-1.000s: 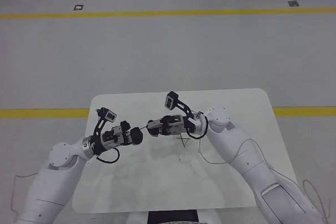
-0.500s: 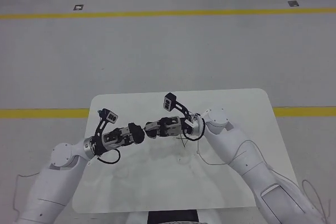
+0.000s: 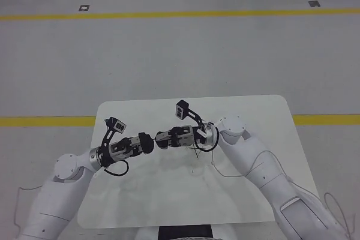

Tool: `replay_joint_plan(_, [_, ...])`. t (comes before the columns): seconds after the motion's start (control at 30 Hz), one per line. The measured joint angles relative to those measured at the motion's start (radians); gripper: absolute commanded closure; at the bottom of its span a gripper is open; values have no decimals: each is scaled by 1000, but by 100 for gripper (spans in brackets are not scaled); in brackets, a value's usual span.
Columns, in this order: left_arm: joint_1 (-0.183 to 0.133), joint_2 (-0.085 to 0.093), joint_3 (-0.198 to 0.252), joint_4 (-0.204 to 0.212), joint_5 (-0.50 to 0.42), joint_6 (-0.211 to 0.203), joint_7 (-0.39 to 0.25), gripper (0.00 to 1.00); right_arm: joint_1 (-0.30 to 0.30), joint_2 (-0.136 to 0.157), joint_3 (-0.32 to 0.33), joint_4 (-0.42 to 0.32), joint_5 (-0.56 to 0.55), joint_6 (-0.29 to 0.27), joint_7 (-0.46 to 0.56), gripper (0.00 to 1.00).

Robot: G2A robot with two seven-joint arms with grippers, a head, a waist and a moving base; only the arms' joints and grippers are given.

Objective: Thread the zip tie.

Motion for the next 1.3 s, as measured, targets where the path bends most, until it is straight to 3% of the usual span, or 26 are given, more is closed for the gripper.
replay_joint_plan(0.47, [0,3,4,2,6,8,3,84,1,3,2,-1,-4,5,-1,100])
replay_joint_plan(1.3, [-8,6,17,14,3,3,8,87,12,-5,-22,11,14,-1,3,100])
